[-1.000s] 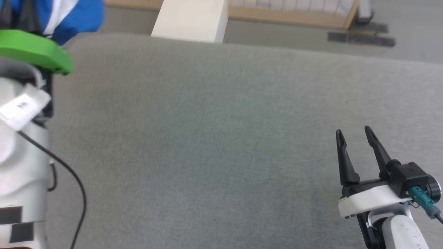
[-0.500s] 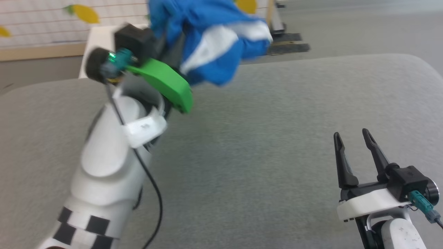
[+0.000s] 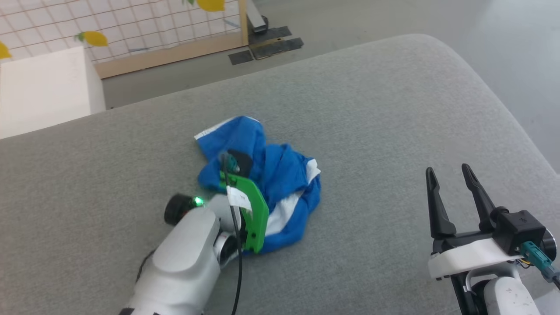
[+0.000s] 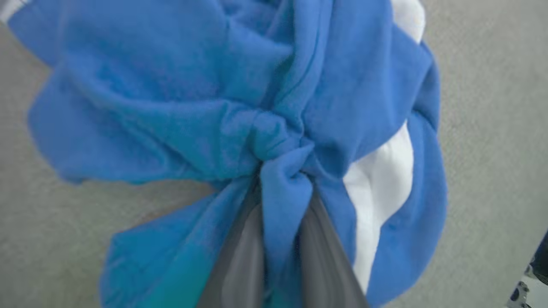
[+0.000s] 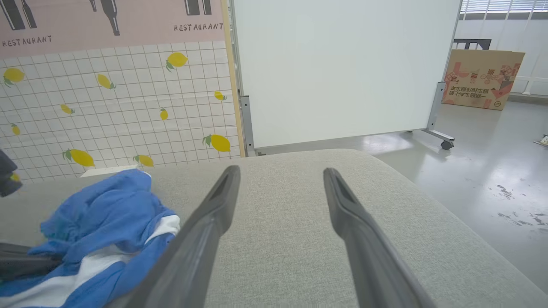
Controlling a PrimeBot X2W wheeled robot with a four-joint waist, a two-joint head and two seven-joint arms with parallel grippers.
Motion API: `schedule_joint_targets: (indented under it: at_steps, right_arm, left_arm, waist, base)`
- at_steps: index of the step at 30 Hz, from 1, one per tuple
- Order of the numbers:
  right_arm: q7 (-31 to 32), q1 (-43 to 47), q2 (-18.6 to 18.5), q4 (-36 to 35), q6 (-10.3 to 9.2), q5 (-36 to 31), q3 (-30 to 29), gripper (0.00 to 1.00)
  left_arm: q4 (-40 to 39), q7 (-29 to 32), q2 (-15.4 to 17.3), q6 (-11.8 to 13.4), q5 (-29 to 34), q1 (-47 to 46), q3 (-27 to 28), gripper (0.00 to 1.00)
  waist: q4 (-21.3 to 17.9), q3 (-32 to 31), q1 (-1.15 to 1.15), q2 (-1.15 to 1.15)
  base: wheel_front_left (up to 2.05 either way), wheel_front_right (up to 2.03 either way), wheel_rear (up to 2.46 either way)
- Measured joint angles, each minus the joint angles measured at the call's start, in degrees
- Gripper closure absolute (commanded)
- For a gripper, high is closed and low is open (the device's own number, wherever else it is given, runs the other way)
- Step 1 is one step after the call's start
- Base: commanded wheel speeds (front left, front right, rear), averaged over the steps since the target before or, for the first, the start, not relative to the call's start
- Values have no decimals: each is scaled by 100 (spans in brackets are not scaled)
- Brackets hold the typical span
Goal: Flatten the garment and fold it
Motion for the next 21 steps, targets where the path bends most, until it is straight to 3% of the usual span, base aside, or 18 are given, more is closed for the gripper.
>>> schedule_joint_targets:
  at_steps: [1, 2, 4, 7, 15, 18, 21]
  right_arm:
    - [0, 2, 0, 9, 0, 0, -9, 0]
    - [-1, 6, 0, 15, 0, -1, -23, 0]
    - [-1, 23, -2, 13, 0, -7, -48, 0]
    - [-9, 87, 0, -2, 0, -21, -67, 0]
    - [-4, 137, 0, -121, 0, -93, -129, 0]
    - [27, 188, 0, -196, 0, -151, -168, 0]
    - [77, 234, 1, -278, 0, -174, -198, 0]
  left_arm:
    - [63, 171, -13, 1, -59, 34, -21, 76]
    - [90, 294, -40, 1, -121, 65, -20, 0]
    - [37, 355, -85, 3, -220, 70, 1, 0]
    - [-192, -31, -105, 90, -287, 135, 68, 0]
    - [-1386, -2526, 146, 211, -70, 326, 532, 0]
    - [-1745, -3277, 285, 291, -32, 568, 731, 0]
    - [-2045, -3657, 409, 367, -29, 881, 928, 0]
  waist:
    - [-34, 7, 0, 0]
    - [-56, 8, 0, 0]
    - [-41, -3, 0, 0]
    - [48, -25, 0, 0]
    - [521, -196, 0, 0]
    - [731, -252, 0, 0]
    - [944, -292, 0, 0]
  base:
    - [0, 0, 0]
    - [0, 0, 0]
    - [0, 0, 0]
    - [0, 0, 0]
    - [0, 0, 0]
    - [0, 0, 0]
    - [0, 0, 0]
